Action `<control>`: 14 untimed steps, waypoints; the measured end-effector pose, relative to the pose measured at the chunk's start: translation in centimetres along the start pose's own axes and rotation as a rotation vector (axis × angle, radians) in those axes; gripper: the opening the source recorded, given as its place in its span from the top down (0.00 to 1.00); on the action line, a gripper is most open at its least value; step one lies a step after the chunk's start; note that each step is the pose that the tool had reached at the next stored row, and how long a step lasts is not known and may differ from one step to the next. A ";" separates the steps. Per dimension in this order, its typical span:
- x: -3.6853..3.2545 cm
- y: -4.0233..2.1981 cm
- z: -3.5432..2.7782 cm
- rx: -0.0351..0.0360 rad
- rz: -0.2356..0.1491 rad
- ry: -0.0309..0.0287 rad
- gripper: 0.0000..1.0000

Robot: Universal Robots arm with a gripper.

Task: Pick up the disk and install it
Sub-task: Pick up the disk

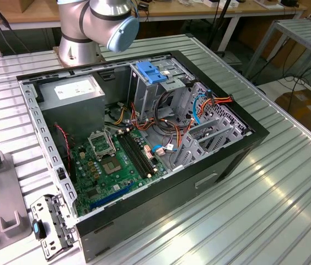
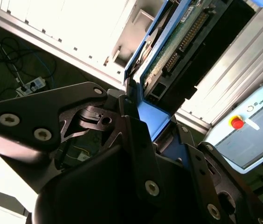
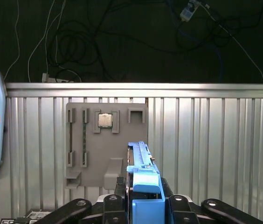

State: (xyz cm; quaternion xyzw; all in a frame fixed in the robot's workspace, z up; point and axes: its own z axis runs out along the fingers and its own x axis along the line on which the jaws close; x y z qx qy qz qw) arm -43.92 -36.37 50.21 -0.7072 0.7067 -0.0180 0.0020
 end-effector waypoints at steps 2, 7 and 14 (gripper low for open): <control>0.01 -0.13 0.01 0.0000 0.000 0.0000 0.63; 0.01 -0.46 0.02 0.0000 0.000 0.0000 0.63; 0.00 -1.05 0.03 0.0000 0.000 0.0000 0.63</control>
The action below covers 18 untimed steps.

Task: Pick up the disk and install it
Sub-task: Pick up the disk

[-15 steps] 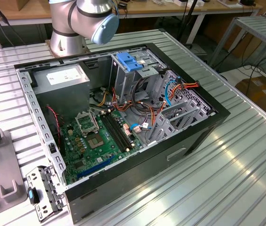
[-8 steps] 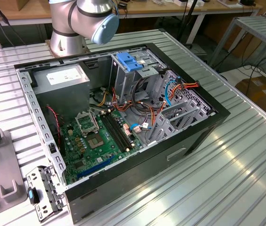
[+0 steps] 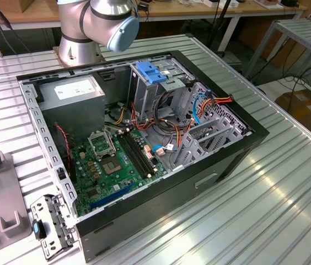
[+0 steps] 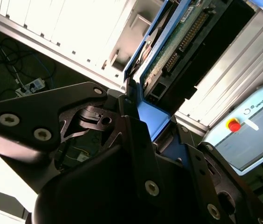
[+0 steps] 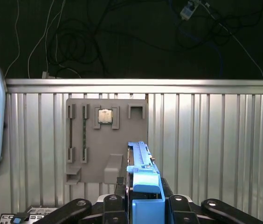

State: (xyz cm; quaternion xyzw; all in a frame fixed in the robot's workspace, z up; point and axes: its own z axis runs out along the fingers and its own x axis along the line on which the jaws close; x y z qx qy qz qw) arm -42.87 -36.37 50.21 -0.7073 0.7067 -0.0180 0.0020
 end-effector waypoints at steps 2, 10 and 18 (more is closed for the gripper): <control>0.00 -0.14 0.00 0.0000 0.000 0.0000 0.63; 0.00 -0.84 0.02 0.0000 0.000 0.0000 0.63; 0.00 -1.57 0.05 0.0000 0.000 0.0000 0.63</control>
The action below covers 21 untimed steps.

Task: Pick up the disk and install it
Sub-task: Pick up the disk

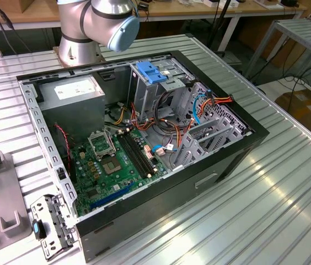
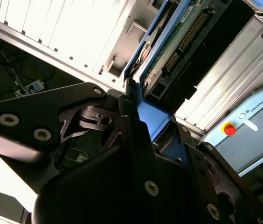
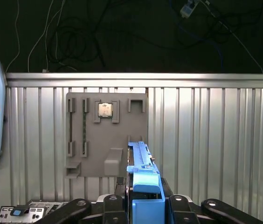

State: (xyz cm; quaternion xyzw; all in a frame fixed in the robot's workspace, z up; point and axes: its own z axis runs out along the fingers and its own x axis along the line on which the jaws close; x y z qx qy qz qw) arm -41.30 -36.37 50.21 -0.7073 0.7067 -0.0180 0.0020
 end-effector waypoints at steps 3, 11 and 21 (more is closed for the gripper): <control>0.00 -0.26 0.00 0.0000 0.000 0.0000 0.63; 0.01 -1.08 0.03 0.0000 0.000 0.0000 0.63; 0.05 -2.63 0.08 0.0000 0.000 0.0000 0.63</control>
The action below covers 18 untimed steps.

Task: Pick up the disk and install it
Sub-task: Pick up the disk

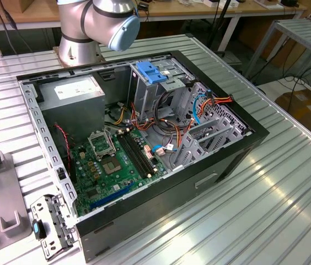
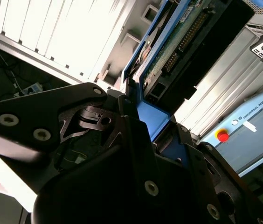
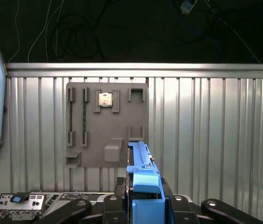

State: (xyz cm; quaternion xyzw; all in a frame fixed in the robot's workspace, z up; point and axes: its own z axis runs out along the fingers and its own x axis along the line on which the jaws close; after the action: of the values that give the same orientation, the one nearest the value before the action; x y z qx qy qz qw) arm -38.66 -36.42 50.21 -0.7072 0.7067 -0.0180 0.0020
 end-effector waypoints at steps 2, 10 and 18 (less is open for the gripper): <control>0.02 -0.20 0.00 -0.0001 0.000 0.0000 0.63; 0.65 -0.71 0.03 0.0000 0.000 0.0000 0.63; 1.58 -2.01 0.09 -0.0001 0.000 0.0000 0.63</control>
State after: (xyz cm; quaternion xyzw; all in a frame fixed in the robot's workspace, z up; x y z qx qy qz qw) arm -36.65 -37.99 50.21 -0.7073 0.7067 -0.0180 0.0019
